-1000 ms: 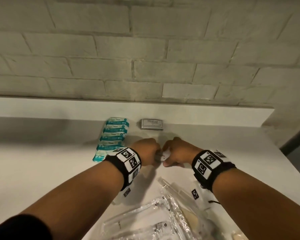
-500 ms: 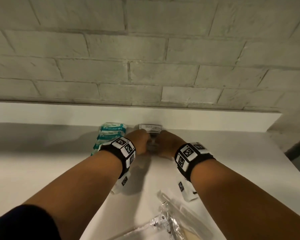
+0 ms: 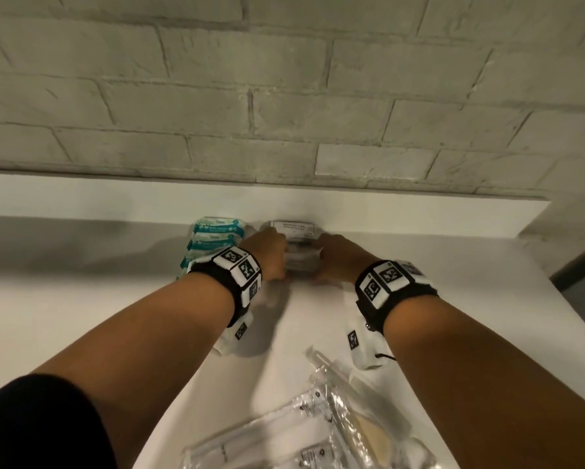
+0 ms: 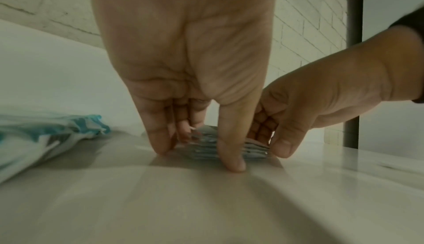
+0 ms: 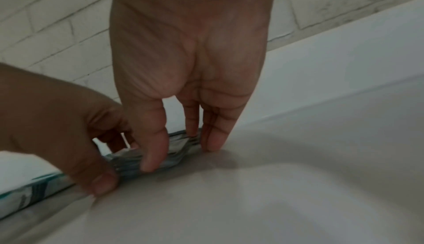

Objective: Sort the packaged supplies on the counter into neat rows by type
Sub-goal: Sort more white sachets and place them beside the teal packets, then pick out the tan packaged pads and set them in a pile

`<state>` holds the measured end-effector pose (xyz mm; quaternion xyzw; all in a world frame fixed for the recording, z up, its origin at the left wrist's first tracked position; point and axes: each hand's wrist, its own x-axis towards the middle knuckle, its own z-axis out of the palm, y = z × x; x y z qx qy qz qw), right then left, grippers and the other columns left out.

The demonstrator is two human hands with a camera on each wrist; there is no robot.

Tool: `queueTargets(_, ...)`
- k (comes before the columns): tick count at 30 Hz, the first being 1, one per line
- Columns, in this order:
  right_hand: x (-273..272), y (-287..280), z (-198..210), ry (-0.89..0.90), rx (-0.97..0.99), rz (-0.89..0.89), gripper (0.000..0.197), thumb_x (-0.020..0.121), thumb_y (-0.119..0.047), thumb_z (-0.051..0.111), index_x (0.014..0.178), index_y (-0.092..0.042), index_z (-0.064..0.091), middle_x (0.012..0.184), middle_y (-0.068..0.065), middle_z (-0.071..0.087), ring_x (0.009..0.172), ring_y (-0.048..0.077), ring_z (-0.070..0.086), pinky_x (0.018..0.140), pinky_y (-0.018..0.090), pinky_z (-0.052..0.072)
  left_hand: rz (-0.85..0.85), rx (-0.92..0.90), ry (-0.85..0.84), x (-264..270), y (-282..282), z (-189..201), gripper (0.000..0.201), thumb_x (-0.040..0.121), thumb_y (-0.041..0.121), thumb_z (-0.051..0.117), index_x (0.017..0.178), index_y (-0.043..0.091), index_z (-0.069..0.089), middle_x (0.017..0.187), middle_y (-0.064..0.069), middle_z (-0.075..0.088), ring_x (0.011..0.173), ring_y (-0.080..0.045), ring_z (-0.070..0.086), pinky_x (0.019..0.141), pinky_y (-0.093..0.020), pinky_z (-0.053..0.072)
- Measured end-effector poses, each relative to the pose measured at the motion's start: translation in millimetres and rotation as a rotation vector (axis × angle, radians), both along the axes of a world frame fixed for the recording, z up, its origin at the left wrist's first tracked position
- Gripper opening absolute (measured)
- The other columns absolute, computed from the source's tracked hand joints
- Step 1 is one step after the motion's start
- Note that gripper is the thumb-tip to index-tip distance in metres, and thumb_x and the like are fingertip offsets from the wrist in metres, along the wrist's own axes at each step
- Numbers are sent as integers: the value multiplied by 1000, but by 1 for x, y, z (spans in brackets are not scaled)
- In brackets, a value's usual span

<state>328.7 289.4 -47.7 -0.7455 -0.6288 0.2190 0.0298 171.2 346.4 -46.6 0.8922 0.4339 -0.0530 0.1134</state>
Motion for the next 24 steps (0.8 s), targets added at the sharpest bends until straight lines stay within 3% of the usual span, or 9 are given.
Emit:
queueTargets(2,10,-13,6,20,-25,-59,74,72,-25,80,135,-13,44,131,8,54,119,25,53,88,25,42,46,14,-29,-9,-7,2,79,65,50,79,126,7,54,123,-14,52,108,-32,57,92,-41,50)
queueTargets(4,17,-32,13,0,-71,-81,80,75,-33,76,142,-14,38,141,6,48,127,24,47,98,28,40,72,55,-32,-20,-19,7,87,66,57,75,131,8,48,126,-15,49,111,-33,54,92,-42,50)
queueTargets(7,21,-69,30,-46,-159,-51,78,82,-36,70,148,-16,32,147,4,43,132,23,44,104,29,36,62,103,-12,-32,-47,14,77,74,54,70,134,11,46,129,-15,48,112,-33,53,93,-41,48)
queueTargets(9,19,-99,42,-104,-120,23,62,86,-34,65,142,-17,42,143,5,47,126,23,48,99,28,38,1,100,-38,-37,-76,22,67,77,50,68,133,17,50,128,-11,49,113,-30,53,95,-39,46)
queueTargets(12,8,-151,55,-55,10,84,26,88,-30,64,113,-23,66,108,-5,60,100,16,58,77,24,42,-158,8,-117,-35,-123,40,48,81,46,67,123,22,60,119,-3,56,109,-21,55,92,-32,45)
queueTargets(15,-12,-209,52,-4,-118,213,12,85,-28,66,94,-28,73,83,-16,61,77,5,59,68,22,45,-358,-89,-103,-27,-176,52,36,83,43,67,114,26,65,108,4,56,101,-13,53,85,-27,42)
queueTargets(18,-11,-243,38,-150,-252,231,24,80,-21,66,100,-32,73,88,-15,63,79,6,61,74,28,55,-364,-41,-22,-23,-214,53,23,85,45,62,96,25,65,95,6,55,94,-17,57,73,-28,42)
queueTargets(22,-3,-261,39,-328,-64,162,20,92,-23,55,106,-29,69,107,-5,52,93,16,53,79,28,47,-187,41,269,-40,-253,54,38,90,52,49,88,17,61,85,3,55,86,-20,55,70,-31,42)
queueTargets(24,-15,-263,37,-307,-23,158,22,93,-28,54,109,-22,68,112,-1,55,96,20,56,78,29,47,-124,-7,392,-51,-272,51,46,89,56,48,71,14,54,72,5,52,72,-16,53,68,-30,43)
